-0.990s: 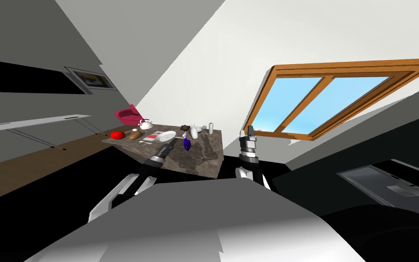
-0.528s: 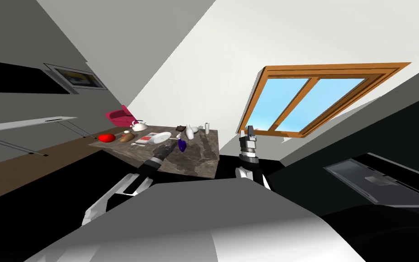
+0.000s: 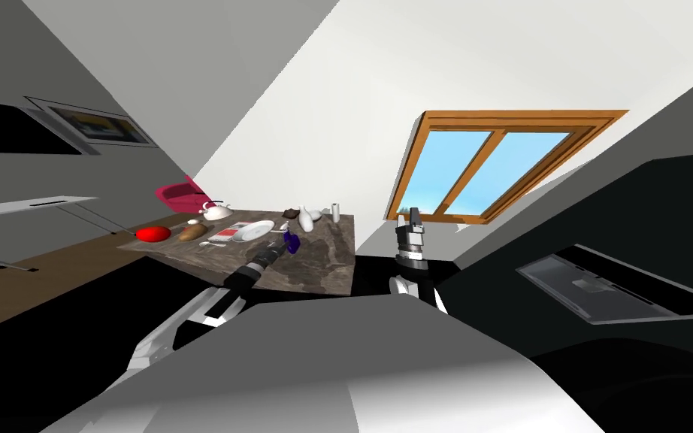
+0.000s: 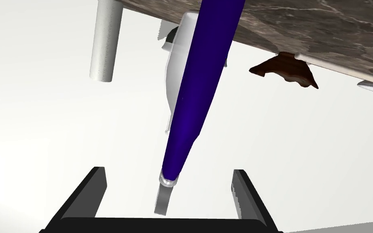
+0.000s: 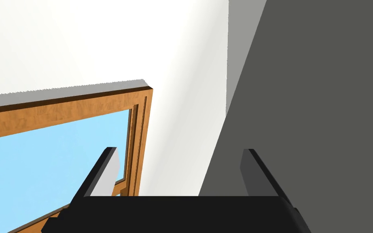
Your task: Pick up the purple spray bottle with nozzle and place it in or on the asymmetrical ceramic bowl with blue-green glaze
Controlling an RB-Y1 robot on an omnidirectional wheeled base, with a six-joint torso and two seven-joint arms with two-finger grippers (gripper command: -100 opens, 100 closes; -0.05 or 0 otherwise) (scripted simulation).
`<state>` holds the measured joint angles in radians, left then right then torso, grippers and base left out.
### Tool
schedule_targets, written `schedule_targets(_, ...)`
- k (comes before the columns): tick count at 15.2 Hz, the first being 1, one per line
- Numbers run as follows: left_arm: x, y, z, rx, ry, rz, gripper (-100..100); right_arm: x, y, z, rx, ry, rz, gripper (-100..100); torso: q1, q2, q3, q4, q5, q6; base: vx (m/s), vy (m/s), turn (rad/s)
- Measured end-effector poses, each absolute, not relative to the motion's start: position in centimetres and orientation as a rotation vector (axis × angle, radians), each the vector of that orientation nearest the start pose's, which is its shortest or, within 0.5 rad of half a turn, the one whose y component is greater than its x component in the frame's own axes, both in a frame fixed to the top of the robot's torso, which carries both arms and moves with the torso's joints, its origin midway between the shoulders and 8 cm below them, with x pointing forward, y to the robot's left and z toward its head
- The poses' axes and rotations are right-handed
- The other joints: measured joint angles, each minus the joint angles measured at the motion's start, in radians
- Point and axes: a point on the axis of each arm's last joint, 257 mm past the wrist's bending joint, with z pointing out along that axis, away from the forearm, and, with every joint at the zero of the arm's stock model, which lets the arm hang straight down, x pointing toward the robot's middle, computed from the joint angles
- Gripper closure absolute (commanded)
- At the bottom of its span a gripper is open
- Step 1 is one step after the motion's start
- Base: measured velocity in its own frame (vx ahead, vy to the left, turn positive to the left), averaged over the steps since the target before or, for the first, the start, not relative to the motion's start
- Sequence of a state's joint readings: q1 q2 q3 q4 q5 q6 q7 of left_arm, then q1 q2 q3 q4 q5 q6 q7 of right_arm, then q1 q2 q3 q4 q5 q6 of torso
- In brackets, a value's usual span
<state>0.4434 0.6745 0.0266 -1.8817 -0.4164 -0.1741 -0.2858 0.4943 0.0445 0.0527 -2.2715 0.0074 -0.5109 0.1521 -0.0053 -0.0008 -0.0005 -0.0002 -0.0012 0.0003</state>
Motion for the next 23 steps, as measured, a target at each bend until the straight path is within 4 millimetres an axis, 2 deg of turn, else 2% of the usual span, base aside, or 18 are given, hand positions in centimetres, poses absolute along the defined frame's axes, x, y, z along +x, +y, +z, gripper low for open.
schedule_targets(5,42.2,39.2,-22.6,0.038,1.72,-0.144,-100,34.6,-26.5,2.5,0.628,0.612,1.211,0,0.001,-0.002,-0.001,0.0,0.0,0.0,0.036,-0.058,-0.066)
schedule_targets(7,42.4,39.7,-22.6,0.032,1.722,-0.13,-100,34.6,-26.5,2.5,0.628,0.612,1.211,0,0.003,-0.001,-0.001,0.0,0.001,0.001,0.023,-0.005,-0.147)
schedule_targets(8,42.4,39.9,-22.6,0.028,1.721,-0.127,100,34.6,-26.5,2.5,0.628,0.612,1.211,0,0.004,0.0,0.0,0.0,0.001,0.0,0.008,0.001,-0.003)
schedule_targets(13,42.4,39.9,-22.5,0.029,1.721,-0.126,100,34.6,-26.5,2.5,0.628,0.613,1.211,0,0.005,0.001,0.001,0.0,0.002,0.0,0.0,0.0,0.0)
schedule_targets(15,42.6,40.5,-22.6,0.025,1.726,-0.116,100,34.6,-26.5,2.5,0.628,0.612,1.211,0,0.008,0.002,0.001,0.0,0.002,0.001,-0.043,0.077,-0.294)
schedule_targets(20,43.3,46.0,-23.0,-0.031,1.766,-0.011,100,34.6,-26.5,2.5,0.628,0.613,1.211,0,0.023,0.009,0.004,0.001,0.005,0.001,-0.12,0.179,-0.377)
schedule_targets(23,43.7,49.0,-22.6,-0.066,1.786,0.056,100,34.6,-26.5,2.5,0.628,0.613,1.211,0,0.021,0.009,0.005,0.002,0.004,0.001,-0.15,0.124,-0.29)
